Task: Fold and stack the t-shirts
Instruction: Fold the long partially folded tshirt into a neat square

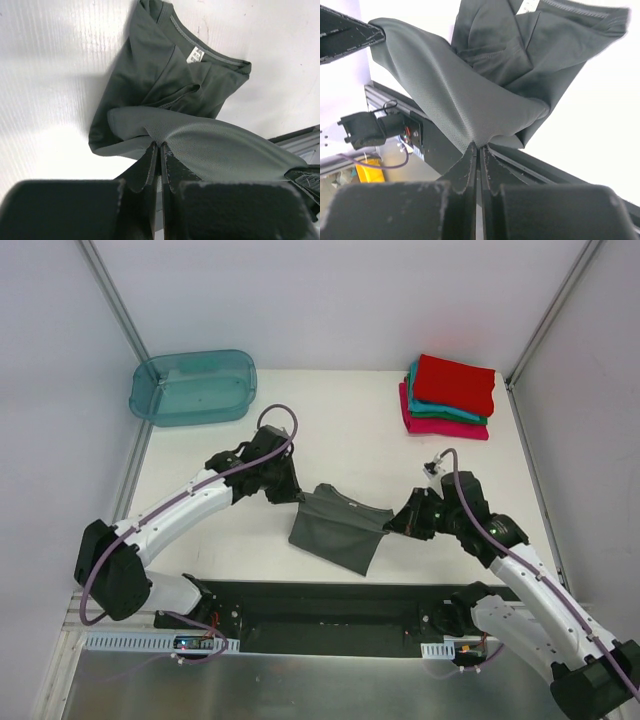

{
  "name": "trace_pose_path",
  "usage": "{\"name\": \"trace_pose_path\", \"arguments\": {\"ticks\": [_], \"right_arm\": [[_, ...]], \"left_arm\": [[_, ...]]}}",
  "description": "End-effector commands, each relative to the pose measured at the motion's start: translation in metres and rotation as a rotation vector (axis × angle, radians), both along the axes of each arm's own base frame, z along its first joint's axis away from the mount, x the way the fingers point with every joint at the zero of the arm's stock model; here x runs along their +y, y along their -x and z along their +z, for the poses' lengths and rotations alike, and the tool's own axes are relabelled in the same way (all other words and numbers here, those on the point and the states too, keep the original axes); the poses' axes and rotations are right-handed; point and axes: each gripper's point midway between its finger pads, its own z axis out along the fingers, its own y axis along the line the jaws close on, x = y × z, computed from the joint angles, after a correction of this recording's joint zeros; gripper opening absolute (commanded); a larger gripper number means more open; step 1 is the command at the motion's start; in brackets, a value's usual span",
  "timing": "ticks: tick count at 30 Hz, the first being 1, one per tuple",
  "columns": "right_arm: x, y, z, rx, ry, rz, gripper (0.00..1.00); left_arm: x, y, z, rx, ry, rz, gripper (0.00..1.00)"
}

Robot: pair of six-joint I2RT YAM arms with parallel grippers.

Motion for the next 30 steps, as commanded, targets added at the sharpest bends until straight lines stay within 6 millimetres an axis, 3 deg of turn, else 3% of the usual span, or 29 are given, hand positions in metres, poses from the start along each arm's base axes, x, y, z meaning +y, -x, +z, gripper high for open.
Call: {"name": "trace_pose_path", "arguments": {"ticks": [1, 7, 12, 22, 26, 30], "right_arm": [[-0.006, -0.017, -0.008, -0.039, -0.007, -0.061, 0.01], [-0.007, -0.039, -0.026, -0.034, -0.025, -0.124, 0.01], [-0.024, -0.059, -0.039, -0.059, 0.039, -0.219, 0.00], [-0.036, -0.077, -0.069, -0.007, 0.101, -0.283, 0.01], [-0.038, -0.092, -0.077, -0.003, 0.108, -0.307, 0.01], [-0.042, -0.101, -0.079, 0.017, 0.122, -0.315, 0.05]], "left_arm": [[0.005, -0.032, 0.004, -0.076, -0.056, 0.024, 0.00], [0.000, -0.053, -0.009, -0.051, -0.088, 0.026, 0.00], [-0.003, -0.067, -0.029, 0.004, -0.105, 0.020, 0.00], [-0.010, -0.093, -0.054, 0.067, -0.111, 0.019, 0.01], [-0.014, -0.098, -0.063, 0.091, -0.110, 0.006, 0.11], [-0.013, -0.104, -0.065, 0.081, -0.123, 0.007, 0.33]]}}
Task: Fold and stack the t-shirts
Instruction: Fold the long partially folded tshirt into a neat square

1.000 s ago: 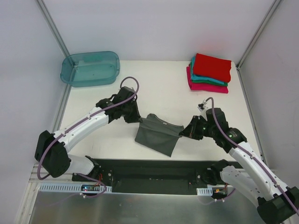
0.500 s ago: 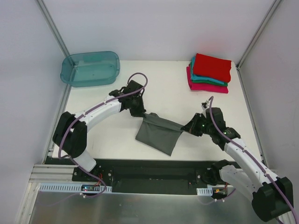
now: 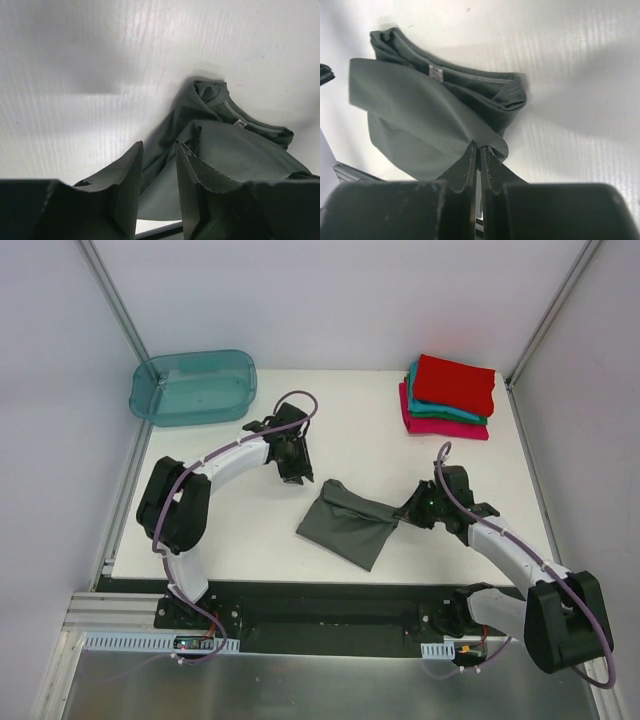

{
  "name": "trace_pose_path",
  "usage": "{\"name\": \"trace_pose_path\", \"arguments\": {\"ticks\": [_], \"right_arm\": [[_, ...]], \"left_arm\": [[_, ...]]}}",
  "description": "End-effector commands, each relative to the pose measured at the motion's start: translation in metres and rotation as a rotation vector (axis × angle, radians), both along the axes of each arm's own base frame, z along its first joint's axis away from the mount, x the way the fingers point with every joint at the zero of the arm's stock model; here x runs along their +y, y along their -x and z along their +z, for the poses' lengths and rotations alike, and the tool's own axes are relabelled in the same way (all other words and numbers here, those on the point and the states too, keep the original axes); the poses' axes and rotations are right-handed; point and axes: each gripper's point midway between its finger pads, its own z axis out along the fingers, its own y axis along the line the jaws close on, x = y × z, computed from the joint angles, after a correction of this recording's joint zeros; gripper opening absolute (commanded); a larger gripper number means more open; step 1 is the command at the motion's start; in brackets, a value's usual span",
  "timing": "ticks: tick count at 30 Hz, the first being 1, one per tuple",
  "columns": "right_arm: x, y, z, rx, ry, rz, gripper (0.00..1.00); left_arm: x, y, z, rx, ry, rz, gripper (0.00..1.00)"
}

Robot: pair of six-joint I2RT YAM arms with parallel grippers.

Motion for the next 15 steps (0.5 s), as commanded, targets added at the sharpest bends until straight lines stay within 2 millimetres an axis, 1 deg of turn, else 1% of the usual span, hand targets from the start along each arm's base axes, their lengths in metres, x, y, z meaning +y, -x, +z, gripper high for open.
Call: {"name": "trace_pose_path", "arguments": {"ticks": [1, 2, 3, 4, 6, 7, 8, 9, 10, 11, 12, 13, 15], "right_arm": [[-0.005, -0.024, 0.012, -0.059, 0.011, -0.022, 0.20], [-0.005, -0.027, 0.015, -0.064, 0.009, -0.021, 0.44], [-0.005, -0.029, 0.018, -0.071, 0.011, -0.015, 0.64], [-0.007, -0.030, 0.023, -0.074, 0.023, -0.012, 0.80], [-0.014, -0.027, 0.028, -0.068, 0.068, -0.020, 0.87], [-0.018, -0.025, 0.031, -0.077, 0.082, -0.024, 0.89], [-0.019, -0.023, 0.036, -0.091, 0.086, -0.018, 0.93], [-0.019, -0.018, 0.037, -0.097, 0.085, -0.005, 0.94], [-0.016, -0.015, 0.042, -0.118, 0.067, 0.016, 0.98], [-0.012, -0.011, 0.045, -0.134, 0.039, 0.035, 0.99], [-0.005, -0.006, 0.050, -0.152, -0.004, 0.063, 0.96], [0.006, 0.003, 0.054, -0.160, -0.069, 0.112, 0.96], [0.020, 0.012, 0.063, -0.187, -0.162, 0.173, 0.96]], "left_arm": [[0.005, -0.018, 0.010, -0.051, -0.022, 0.000, 0.38], [0.006, -0.019, 0.013, -0.059, -0.018, 0.006, 0.46], [0.006, -0.020, 0.019, -0.074, -0.013, 0.006, 0.55], [0.007, -0.019, 0.025, -0.091, -0.008, 0.007, 0.64], [0.008, -0.015, 0.038, -0.117, 0.011, 0.006, 0.84], [0.009, -0.009, 0.043, -0.125, 0.020, 0.000, 0.92], [0.009, -0.003, 0.044, -0.123, 0.030, -0.011, 0.97], [0.007, 0.004, 0.048, -0.128, 0.047, -0.030, 0.99], [0.004, 0.013, 0.050, -0.129, 0.062, -0.051, 0.99], [0.000, 0.021, 0.051, -0.127, 0.082, -0.074, 0.99], [-0.007, 0.030, 0.056, -0.125, 0.120, -0.113, 0.99], [-0.015, 0.039, 0.058, -0.117, 0.160, -0.146, 0.99], [-0.035, 0.055, 0.067, -0.108, 0.264, -0.223, 0.99]]}}
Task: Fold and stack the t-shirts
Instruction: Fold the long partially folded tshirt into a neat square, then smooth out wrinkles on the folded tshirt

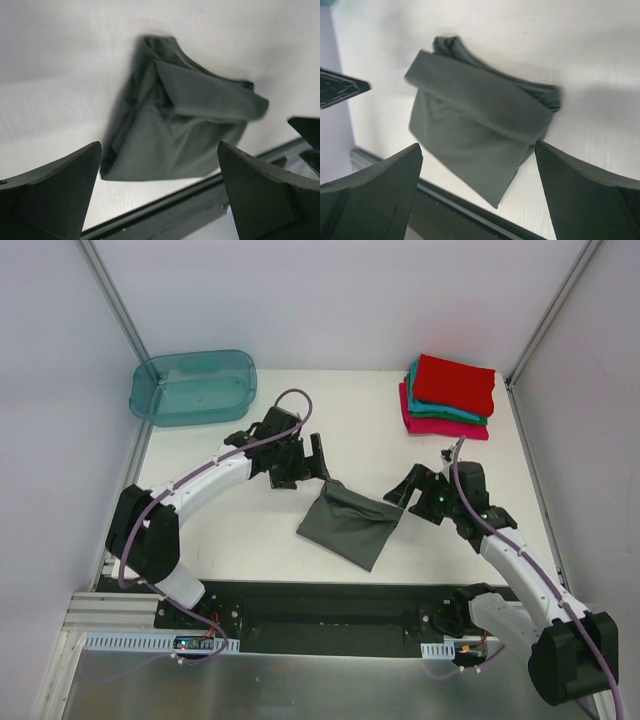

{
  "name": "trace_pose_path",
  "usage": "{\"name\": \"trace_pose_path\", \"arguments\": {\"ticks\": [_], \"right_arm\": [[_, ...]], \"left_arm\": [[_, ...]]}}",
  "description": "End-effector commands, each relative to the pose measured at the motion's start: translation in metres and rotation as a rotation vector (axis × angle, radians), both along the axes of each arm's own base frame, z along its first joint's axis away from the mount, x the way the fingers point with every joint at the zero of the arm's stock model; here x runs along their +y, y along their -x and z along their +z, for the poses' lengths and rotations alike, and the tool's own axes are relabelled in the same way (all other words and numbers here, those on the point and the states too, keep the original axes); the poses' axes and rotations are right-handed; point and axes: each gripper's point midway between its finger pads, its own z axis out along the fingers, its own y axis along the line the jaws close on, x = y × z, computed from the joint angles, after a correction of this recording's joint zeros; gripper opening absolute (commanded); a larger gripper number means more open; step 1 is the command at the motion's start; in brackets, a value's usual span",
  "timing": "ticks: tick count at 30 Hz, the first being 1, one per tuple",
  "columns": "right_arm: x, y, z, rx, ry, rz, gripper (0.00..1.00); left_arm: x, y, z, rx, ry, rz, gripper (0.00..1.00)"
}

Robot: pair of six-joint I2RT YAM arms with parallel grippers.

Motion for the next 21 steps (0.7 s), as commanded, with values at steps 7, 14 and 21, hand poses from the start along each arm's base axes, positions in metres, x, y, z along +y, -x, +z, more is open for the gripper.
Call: {"name": "trace_pose_path", "arguments": {"ticks": [7, 14, 21], "right_arm": [[0.040, 0.026, 0.015, -0.045, -0.229, 0.176, 0.96], [0.039, 0.018, 0.018, -0.077, -0.219, 0.161, 0.96], [0.033, 0.018, 0.012, -0.067, -0.169, 0.164, 0.96]], "left_arm": [[-0.074, 0.052, 0.012, 0.074, 0.281, -0.242, 0.99], [-0.098, 0.030, -0.001, 0.096, 0.309, -0.242, 0.99], [-0.127, -0.012, -0.009, 0.085, 0.322, -0.245, 0.99]]}}
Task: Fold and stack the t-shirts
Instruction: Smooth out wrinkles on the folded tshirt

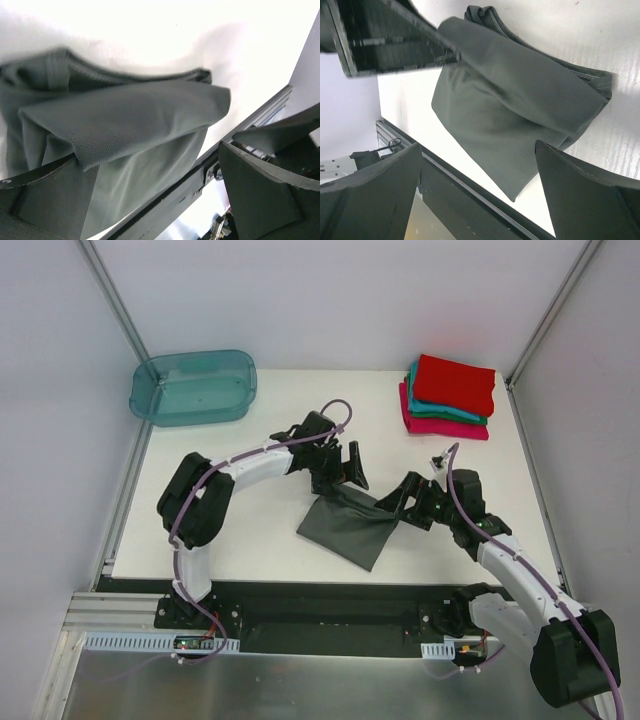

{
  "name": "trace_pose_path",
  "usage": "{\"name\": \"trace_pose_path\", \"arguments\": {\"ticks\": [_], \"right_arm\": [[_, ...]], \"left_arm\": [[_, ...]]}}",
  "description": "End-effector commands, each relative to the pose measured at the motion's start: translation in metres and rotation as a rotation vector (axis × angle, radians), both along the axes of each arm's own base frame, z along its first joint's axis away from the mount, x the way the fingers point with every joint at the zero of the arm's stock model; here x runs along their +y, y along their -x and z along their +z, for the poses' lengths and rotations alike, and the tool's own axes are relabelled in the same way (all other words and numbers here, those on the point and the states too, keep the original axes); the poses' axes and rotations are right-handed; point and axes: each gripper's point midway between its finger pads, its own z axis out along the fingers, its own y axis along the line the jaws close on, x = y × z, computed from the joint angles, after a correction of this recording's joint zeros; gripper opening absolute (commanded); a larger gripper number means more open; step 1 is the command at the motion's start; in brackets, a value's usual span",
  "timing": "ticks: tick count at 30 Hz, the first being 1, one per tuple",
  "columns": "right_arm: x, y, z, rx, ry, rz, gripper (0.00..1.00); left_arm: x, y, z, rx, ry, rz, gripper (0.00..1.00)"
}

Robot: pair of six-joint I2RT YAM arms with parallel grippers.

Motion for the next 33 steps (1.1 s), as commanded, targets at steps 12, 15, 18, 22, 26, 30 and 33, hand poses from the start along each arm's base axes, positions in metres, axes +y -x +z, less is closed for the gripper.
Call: {"name": "trace_pose_path", "arguments": {"ticks": [12, 15, 18, 22, 26, 30, 33], "right_arm": [[-0.012, -0.007, 0.002, -0.035, 0.126, 0.022, 0.96], [-0.011, -0.010, 0.010, -0.055, 0.121, 0.021, 0.96], [-0.009, -0.012, 0.020, -0.079, 0.109, 0.023, 0.96], [0.002, -0.021, 0.036, -0.139, 0.090, 0.042, 0.96], [0.022, -0.038, 0.040, -0.162, 0.079, 0.076, 0.96], [0.044, -0.061, 0.040, -0.167, 0.064, 0.105, 0.96], [0.046, -0.085, 0.023, -0.128, 0.113, 0.065, 0.96]], "left_arm": [[0.021, -0.088, -0.033, 0.008, -0.056, 0.181, 0.99], [0.032, -0.081, -0.033, 0.008, -0.088, 0.185, 0.99], [0.039, -0.074, -0.025, -0.013, -0.098, 0.178, 0.99], [0.052, -0.078, 0.007, -0.111, -0.123, 0.203, 0.99], [0.061, -0.080, 0.025, -0.167, -0.133, 0.215, 0.99], [0.068, -0.079, 0.018, -0.149, -0.150, 0.224, 0.99], [0.072, -0.080, 0.006, -0.115, -0.160, 0.233, 0.99]]}}
